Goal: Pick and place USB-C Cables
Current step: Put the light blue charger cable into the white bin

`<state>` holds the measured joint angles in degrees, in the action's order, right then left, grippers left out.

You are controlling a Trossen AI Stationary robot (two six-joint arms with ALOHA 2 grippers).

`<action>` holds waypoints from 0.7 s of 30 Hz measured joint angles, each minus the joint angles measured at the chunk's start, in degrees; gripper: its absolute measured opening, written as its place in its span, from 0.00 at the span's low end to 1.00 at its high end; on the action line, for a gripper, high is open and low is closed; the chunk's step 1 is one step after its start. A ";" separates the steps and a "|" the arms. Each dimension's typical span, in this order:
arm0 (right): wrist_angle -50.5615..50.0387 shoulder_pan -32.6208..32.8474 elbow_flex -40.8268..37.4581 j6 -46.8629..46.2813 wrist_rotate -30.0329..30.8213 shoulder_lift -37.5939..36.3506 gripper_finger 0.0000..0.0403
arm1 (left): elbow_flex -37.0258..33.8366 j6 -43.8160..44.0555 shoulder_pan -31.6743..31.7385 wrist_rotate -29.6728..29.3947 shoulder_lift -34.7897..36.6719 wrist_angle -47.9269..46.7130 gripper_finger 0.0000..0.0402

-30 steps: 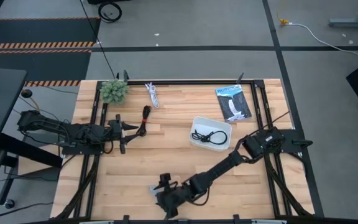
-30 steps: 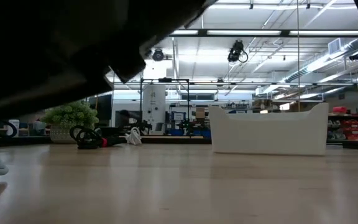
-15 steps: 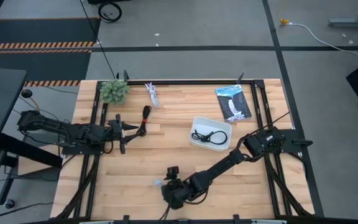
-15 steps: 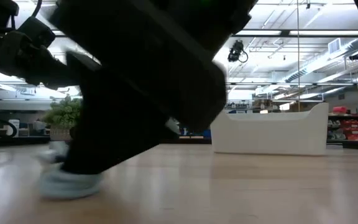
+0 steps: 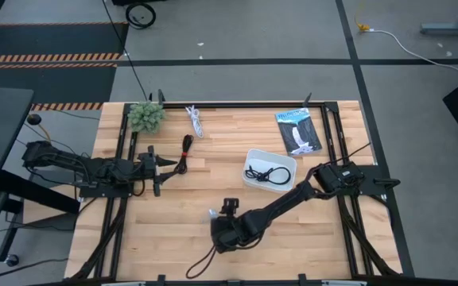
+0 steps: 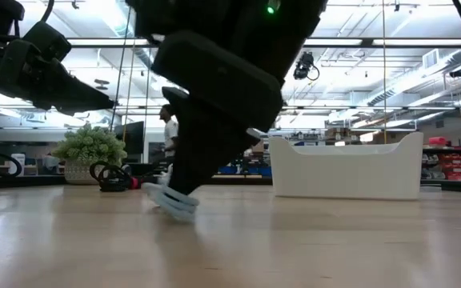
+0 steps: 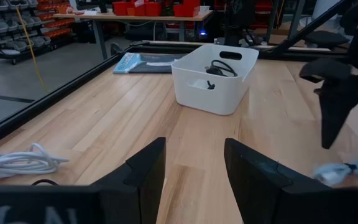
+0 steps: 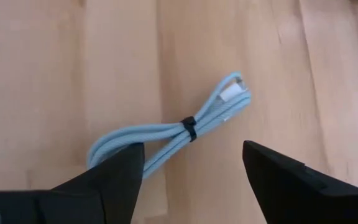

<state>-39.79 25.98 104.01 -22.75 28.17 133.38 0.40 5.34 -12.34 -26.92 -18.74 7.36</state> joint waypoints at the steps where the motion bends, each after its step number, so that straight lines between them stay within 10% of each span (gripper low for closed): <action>1: -0.99 -0.29 0.00 -1.62 -0.63 0.00 0.67 | -0.01 -0.01 0.00 0.01 -0.01 0.01 0.43; 21: -4.96 -1.07 0.02 -4.19 -3.87 -0.09 0.39 | -0.01 0.01 0.00 0.00 0.00 0.03 0.43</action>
<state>-44.75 24.91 104.03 -26.93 24.30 133.29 0.39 5.34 -12.34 -26.92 -18.74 7.39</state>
